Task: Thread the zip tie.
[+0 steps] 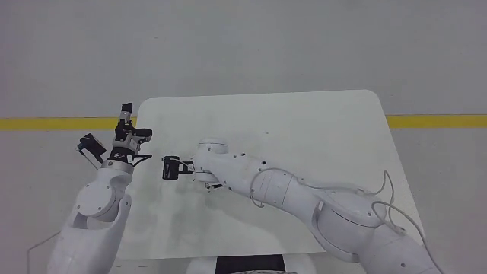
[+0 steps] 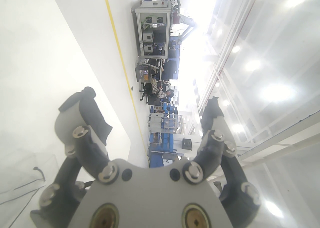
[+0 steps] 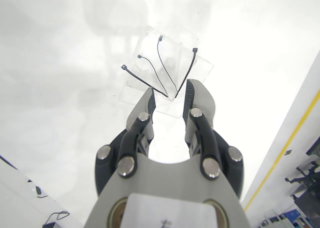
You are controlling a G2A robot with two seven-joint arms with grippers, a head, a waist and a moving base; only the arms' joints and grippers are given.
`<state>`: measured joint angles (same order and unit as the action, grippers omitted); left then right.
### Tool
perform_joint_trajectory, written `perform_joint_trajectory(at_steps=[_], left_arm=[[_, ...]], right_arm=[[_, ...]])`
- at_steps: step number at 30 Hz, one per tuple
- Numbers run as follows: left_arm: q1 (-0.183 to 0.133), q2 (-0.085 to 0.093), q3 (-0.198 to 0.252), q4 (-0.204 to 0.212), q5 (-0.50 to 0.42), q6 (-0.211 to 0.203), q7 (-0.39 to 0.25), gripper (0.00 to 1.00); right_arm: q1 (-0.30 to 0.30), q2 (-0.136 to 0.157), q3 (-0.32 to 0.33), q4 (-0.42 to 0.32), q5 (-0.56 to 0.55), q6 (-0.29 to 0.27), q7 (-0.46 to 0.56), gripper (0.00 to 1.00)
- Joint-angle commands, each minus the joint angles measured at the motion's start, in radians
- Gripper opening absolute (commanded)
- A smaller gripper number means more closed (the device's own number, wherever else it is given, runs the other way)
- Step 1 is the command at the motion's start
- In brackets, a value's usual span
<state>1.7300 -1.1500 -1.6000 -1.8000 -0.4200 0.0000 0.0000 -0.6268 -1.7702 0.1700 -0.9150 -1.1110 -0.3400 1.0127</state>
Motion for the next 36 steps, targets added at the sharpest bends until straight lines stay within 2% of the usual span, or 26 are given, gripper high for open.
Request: perform_joint_trajectory(at_steps=[1,18,26,36], left_arm=[[0.000,0.000,0.000,0.000,0.000,0.000,0.000,1.00],[0.000,0.000,0.000,0.000,0.000,0.000,0.000,1.00],[0.000,0.000,0.000,0.000,0.000,0.000,0.000,1.00],[0.000,0.000,0.000,0.000,0.000,0.000,0.000,1.00]], right_arm=[[-0.003,-0.008,0.000,0.013,-0.001,0.000,-0.001,0.25],[-0.024,-0.074,0.000,0.110,-0.005,0.000,0.020,0.18],[-0.028,-0.094,0.000,0.136,-0.008,0.000,0.032,0.19],[-0.032,-0.117,0.000,0.173,-0.017,0.000,0.025,0.13]])
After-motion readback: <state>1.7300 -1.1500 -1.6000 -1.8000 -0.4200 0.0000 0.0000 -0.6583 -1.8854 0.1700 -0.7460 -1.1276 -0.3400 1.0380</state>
